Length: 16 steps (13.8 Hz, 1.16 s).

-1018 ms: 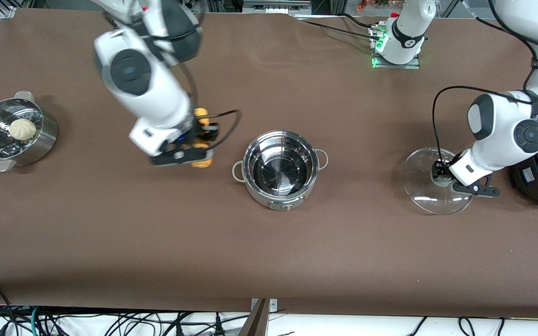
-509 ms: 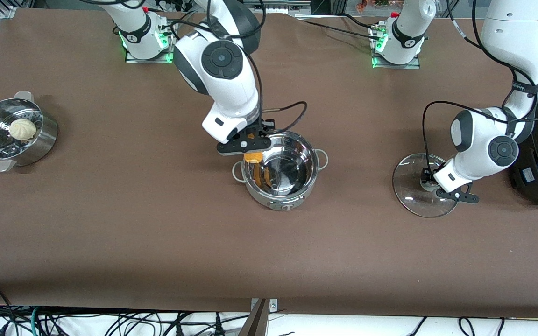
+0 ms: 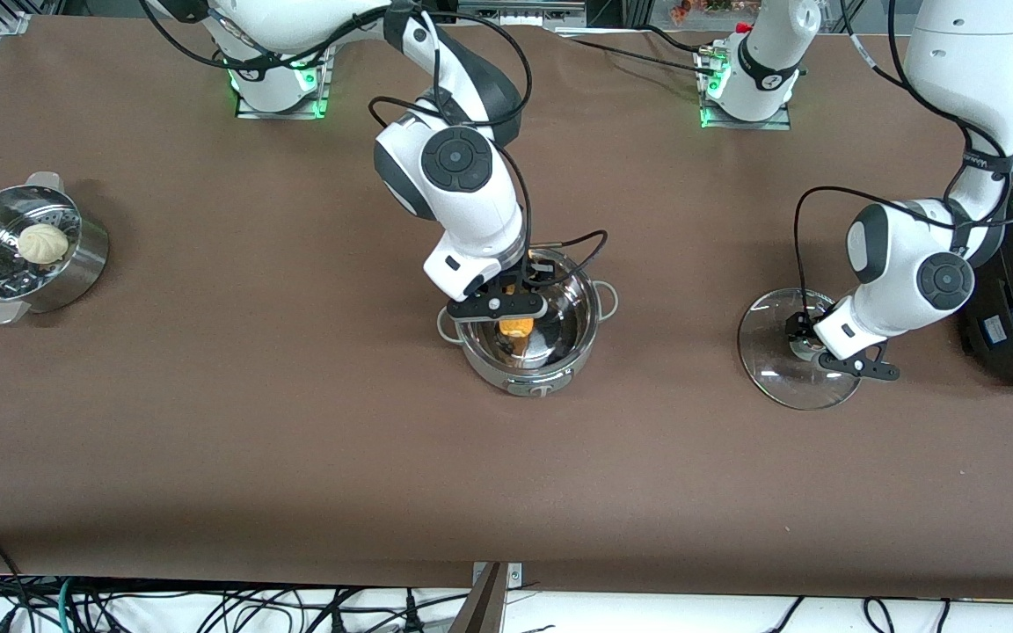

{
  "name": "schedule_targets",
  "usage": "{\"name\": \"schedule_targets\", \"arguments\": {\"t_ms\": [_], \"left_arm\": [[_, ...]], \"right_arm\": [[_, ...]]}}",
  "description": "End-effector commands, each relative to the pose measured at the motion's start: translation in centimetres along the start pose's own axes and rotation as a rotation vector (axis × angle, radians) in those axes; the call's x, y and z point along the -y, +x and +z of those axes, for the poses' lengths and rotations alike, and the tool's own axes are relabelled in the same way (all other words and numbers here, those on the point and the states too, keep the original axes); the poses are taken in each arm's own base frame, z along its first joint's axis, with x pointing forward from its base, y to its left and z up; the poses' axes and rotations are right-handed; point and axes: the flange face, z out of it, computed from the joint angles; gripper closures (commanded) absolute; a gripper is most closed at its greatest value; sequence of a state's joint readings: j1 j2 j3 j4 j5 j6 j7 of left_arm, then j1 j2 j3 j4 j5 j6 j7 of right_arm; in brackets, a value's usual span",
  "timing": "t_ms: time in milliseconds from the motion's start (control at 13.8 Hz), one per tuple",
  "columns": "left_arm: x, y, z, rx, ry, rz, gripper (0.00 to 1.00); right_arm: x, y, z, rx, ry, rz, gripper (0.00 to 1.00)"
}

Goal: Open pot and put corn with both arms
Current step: 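Carry the corn over the pot while the left gripper sets the lid down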

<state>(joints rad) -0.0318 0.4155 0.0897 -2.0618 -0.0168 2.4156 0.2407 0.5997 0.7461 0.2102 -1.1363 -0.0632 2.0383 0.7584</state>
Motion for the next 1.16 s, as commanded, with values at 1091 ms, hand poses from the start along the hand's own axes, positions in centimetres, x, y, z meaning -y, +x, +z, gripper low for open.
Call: {"name": "schedule_targets", "arguments": {"t_ms": [1091], "left_arm": [[1.1,-12.7,-36.3,-0.137,0.044,-0.023,0.0]], "right_arm": [[0.7,0.4,7.8,-0.045,-0.001,-0.009,0.96]]}}
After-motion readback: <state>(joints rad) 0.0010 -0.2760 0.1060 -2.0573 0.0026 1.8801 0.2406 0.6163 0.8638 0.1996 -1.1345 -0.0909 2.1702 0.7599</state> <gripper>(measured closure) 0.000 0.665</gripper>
